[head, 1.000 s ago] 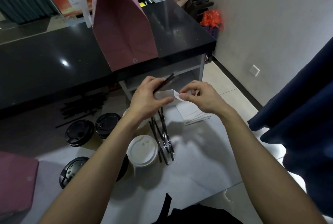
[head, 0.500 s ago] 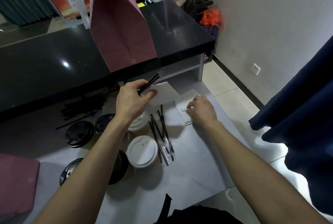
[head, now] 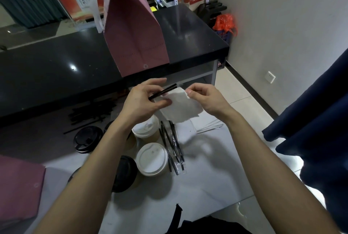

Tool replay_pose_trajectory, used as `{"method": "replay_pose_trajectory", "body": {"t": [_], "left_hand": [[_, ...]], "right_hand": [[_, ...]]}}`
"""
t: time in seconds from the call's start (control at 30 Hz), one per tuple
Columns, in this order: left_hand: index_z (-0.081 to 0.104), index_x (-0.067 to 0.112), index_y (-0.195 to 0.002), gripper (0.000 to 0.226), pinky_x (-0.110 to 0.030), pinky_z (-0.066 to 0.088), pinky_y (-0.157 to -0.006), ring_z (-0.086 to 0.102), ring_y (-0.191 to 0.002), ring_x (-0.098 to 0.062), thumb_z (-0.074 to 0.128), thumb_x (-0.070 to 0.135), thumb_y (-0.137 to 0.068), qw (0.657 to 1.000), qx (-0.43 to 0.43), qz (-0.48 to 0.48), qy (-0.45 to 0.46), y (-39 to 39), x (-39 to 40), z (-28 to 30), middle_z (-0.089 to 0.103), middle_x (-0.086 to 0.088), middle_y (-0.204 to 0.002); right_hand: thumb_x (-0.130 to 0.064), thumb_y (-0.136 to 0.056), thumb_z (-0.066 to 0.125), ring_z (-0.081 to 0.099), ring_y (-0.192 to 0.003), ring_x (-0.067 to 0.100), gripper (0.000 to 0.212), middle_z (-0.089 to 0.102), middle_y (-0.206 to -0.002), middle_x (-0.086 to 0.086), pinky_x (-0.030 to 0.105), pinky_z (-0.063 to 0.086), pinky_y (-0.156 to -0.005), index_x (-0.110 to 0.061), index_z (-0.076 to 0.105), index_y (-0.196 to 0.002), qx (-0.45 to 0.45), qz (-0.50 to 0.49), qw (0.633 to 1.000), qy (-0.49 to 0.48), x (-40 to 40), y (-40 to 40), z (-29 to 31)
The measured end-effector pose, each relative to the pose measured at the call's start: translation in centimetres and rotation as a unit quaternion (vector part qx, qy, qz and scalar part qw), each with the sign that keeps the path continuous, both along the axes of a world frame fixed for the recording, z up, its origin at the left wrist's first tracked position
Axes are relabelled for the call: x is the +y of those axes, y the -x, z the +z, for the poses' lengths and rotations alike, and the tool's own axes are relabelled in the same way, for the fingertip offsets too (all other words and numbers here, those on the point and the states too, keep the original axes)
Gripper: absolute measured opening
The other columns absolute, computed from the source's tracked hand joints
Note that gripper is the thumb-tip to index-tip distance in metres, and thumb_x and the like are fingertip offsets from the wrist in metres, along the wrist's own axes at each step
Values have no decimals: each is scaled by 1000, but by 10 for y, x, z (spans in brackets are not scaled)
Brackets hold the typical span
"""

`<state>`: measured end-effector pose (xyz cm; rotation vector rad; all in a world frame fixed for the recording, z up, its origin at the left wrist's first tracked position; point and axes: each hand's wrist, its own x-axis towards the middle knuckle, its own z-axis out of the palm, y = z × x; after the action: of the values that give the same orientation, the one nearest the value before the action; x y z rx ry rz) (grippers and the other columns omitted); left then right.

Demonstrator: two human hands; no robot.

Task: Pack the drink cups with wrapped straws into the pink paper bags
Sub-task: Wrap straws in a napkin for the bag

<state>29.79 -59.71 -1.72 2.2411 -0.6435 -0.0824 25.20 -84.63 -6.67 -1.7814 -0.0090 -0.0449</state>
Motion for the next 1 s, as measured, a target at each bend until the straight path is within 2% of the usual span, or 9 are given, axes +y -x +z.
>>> {"method": "replay_pose_trajectory", "body": {"t": [0.17, 0.27, 0.4, 0.53, 0.6, 0.73, 0.83, 0.93, 1.0], "left_hand": [[80, 27, -82, 13, -47, 63, -75, 70, -72, -20, 92, 30, -87, 996, 51, 54, 44, -2, 4, -6, 74, 5, -76], [79, 21, -84, 15, -62, 65, -78, 74, -88, -44, 91, 30, -88, 992, 73, 77, 72, -2, 9, -6, 75, -12, -83], [80, 31, -102, 17, -33, 64, -77, 76, -87, -10, 83, 46, -95, 984, 79, 108, 115, 1, 18, -5, 80, 7, -97], [73, 16, -99, 34, -24, 44, -58, 51, -65, -10, 51, 36, -116, 919, 191, 190, 288, 9, 24, 4, 69, -1, -90], [73, 13, -95, 37, -30, 50, -71, 56, -71, -13, 50, 32, -117, 878, 226, 202, 370, 16, 30, 12, 66, -4, -88], [83, 21, -104, 36, -56, 57, -100, 69, -94, -30, 55, 42, -114, 855, 231, 227, 406, 25, 52, 18, 74, -14, -100], [85, 20, -110, 33, -39, 52, -86, 56, -71, -12, 60, 42, -111, 833, 216, 257, 440, 29, 76, 19, 63, 1, -78], [85, 17, -112, 33, -24, 50, -66, 54, -67, -7, 67, 44, -107, 828, 192, 275, 450, 33, 106, 21, 62, 4, -76], [85, 17, -112, 32, -23, 50, -63, 56, -67, -8, 69, 44, -105, 828, 183, 275, 452, 38, 128, 26, 64, 5, -74]], "right_hand": [[-62, -99, 69, 64, -81, 11, 55, 72, -86, -5, 24, 51, -72, -9, 78, -103, 14, 55, 991, -123, 17, 7, 2], [-44, -92, 85, 77, -92, 18, 31, 83, -101, 4, 35, 61, -83, -20, 82, -111, 4, 70, 994, -85, 24, 9, -2], [-22, -101, 77, 81, -92, 23, 8, 84, -96, 2, 55, 66, -88, -19, 82, -107, -11, -37, 999, -19, 35, 4, 2], [-25, -102, 74, 80, -88, 23, 10, 83, -90, -2, 56, 64, -84, -19, 81, -104, -27, -97, 994, 39, 55, 2, 18], [-27, -103, 74, 79, -86, 20, 11, 82, -87, -3, 54, 65, -80, -19, 81, -105, -41, -87, 994, 55, 74, 1, 27], [-27, -104, 73, 79, -85, 15, 12, 82, -89, -4, 51, 65, -81, -20, 82, -110, -66, -20, 995, 68, 121, 1, 50], [-31, -104, 73, 76, -84, 30, 17, 80, -86, 6, 52, 61, -77, -17, 83, -103, -81, 40, 993, 75, 158, 3, 62], [-37, -97, 82, 72, -69, 10, 12, 77, -75, -10, 35, 57, -61, -25, 82, -94, -98, 66, 989, 89, 189, 5, 68], [-36, -95, 84, 71, -68, 11, 13, 75, -73, -8, 38, 58, -62, -24, 80, -90, -100, 68, 986, 118, 209, 5, 72]]}}
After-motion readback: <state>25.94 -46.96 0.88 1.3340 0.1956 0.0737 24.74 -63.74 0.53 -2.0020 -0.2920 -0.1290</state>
